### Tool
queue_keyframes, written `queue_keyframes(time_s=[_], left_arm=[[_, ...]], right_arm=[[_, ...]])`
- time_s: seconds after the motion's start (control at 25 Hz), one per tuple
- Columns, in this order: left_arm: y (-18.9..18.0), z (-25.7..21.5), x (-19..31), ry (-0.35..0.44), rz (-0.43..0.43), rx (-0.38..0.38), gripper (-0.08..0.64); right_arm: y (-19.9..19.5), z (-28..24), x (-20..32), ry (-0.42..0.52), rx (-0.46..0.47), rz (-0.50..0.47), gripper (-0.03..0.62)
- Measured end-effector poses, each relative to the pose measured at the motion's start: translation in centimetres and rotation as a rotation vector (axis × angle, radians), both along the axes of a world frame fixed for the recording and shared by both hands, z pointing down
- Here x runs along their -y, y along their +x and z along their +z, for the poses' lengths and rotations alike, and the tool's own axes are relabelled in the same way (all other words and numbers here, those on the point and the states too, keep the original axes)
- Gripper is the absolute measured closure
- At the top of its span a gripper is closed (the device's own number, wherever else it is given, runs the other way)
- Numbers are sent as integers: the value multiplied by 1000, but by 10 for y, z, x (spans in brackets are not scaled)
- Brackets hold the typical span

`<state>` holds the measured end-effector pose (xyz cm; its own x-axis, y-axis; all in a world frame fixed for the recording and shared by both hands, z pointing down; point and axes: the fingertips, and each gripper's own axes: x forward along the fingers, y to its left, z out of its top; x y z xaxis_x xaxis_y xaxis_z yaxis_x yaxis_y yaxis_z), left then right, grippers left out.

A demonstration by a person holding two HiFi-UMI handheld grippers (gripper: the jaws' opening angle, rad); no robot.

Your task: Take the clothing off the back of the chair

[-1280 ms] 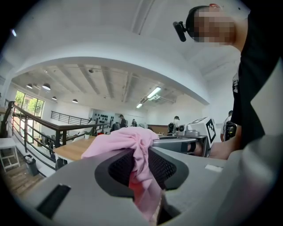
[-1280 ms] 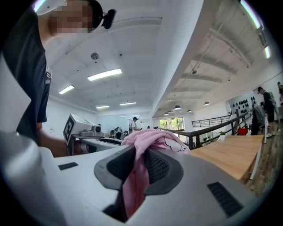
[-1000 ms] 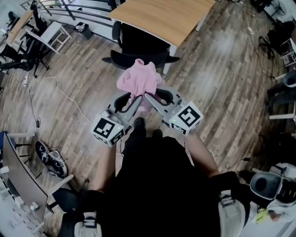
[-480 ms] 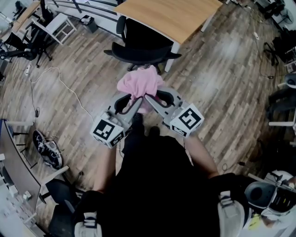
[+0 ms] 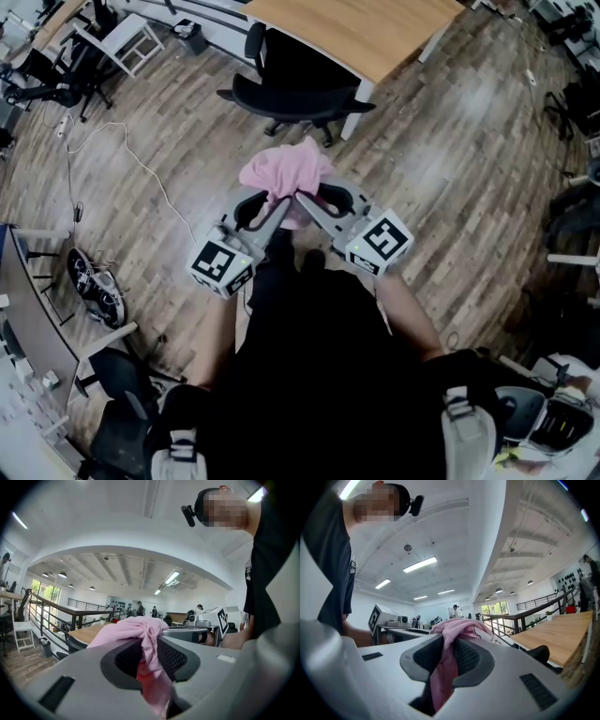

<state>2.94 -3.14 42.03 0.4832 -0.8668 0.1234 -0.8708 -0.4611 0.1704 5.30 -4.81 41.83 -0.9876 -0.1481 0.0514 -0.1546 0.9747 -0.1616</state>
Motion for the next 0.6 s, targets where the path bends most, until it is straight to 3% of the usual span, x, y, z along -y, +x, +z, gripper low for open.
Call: queue_keyframes(time_s=[0.24, 0.6], left_arm=[[-4, 9, -6, -10, 7, -12, 462], [6, 23, -13, -32, 31, -22, 462]], right_arm=[[-5, 9, -7, 24, 10, -18, 531], [5, 26, -14, -28, -28, 7, 531]])
